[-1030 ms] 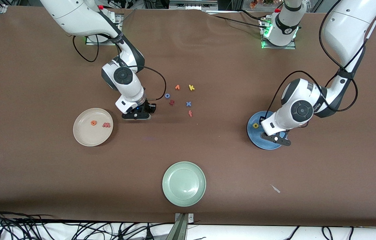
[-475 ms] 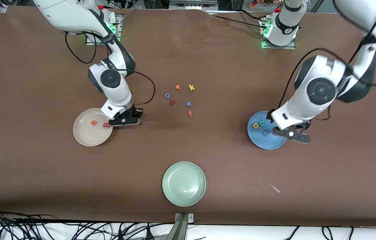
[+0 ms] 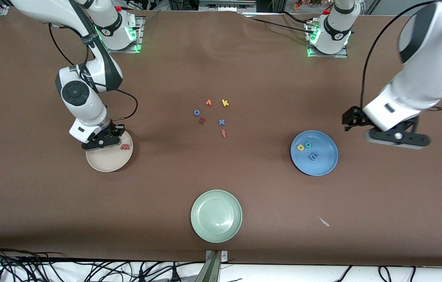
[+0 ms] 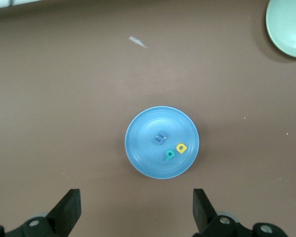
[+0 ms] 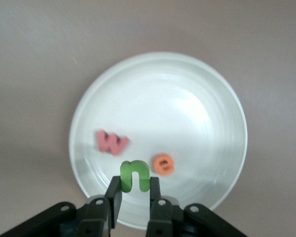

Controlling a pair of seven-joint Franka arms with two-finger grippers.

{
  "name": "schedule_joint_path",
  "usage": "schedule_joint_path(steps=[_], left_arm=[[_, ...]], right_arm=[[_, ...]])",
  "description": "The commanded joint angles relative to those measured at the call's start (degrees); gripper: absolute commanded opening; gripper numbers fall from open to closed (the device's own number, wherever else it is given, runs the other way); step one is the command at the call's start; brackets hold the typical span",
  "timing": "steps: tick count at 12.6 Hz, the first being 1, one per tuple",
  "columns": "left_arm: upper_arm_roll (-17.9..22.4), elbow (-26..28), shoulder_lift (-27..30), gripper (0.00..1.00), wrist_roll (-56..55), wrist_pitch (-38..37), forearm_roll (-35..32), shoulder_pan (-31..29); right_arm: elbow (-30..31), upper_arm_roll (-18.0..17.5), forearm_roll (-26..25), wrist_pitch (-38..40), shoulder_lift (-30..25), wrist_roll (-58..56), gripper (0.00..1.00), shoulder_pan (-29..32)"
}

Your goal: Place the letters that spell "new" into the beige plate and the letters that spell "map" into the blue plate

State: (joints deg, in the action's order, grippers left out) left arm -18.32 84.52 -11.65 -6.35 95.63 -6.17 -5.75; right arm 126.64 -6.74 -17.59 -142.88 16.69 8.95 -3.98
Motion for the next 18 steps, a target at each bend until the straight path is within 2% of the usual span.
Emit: schedule_joint_path(steps=[1,3,4,5,6,7,8,9,11,12,14,16,18], left_arm=[[9.44,3.45,6.53,1.0,1.51,-0.8,2.74,5.48],[11.98,10.63,11.71,1.0,1.34,-0.27,2.83,8.36],[14.61,12.93,13.21,1.0,1.34,0.43,3.53,9.51],[14.81,13.3,13.84,1.0,1.6,0.17,5.54,9.79],[14.9,13.13,13.76,1.0,1.61,0.17,6.25,9.7],[14.9,13.04,13.76,1.0,1.52,0.17,6.35,9.87],[14.9,12.61,13.76,1.0,1.34,0.08,6.7,10.22],[14.9,12.17,13.5,1.0,1.34,-0.44,6.7,10.05],[14.81,8.93,12.1,1.0,1.34,-4.55,6.44,9.79],[14.46,7.26,10.69,1.0,1.17,-6.23,5.91,10.22],[14.28,7.07,10.5,1.0,1.51,-6.42,6.0,10.23],[14.28,7.07,10.5,1.0,1.69,-6.42,6.0,10.14],[14.28,6.98,10.5,1.0,1.69,-6.42,6.0,10.14]], right_arm=[[3.96,0.5,1.33,-2.22,-2.45,-1.04,0.55,-0.5],[3.87,0.5,1.42,-1.96,-3.24,-0.95,0.64,-0.5],[3.7,0.5,1.86,-1.61,-3.85,-0.86,0.64,-0.5],[3.52,0.5,3.78,-0.39,-4.99,-0.95,0.72,-0.5],[2.74,0.41,5.8,1.8,-6.04,-1.12,0.74,-0.59],[1.86,0.15,6.51,4.69,-7.45,-1.21,0.8,-0.59],[0.72,-0.03,6.61,8.2,-9.72,-1.21,0.87,-0.59],[-0.86,-0.46,6.7,12.5,-11.75,-1.21,1.0,-0.59],[-6.73,-1.34,9.23,22.77,-14.4,-1.3,1.0,-0.59],[-12.07,-1.61,11.85,29.0,-14.4,-1.47,1.0,-0.59],[-22.45,-1.52,13.72,40.36,-14.05,-3.48,1.0,-0.59],[-28.88,0.22,15.48,47.75,-14.23,-7.34,1.0,-0.59],[-31.71,2.95,17.32,50.94,-14.4,-10.43,1.0,-0.59]])
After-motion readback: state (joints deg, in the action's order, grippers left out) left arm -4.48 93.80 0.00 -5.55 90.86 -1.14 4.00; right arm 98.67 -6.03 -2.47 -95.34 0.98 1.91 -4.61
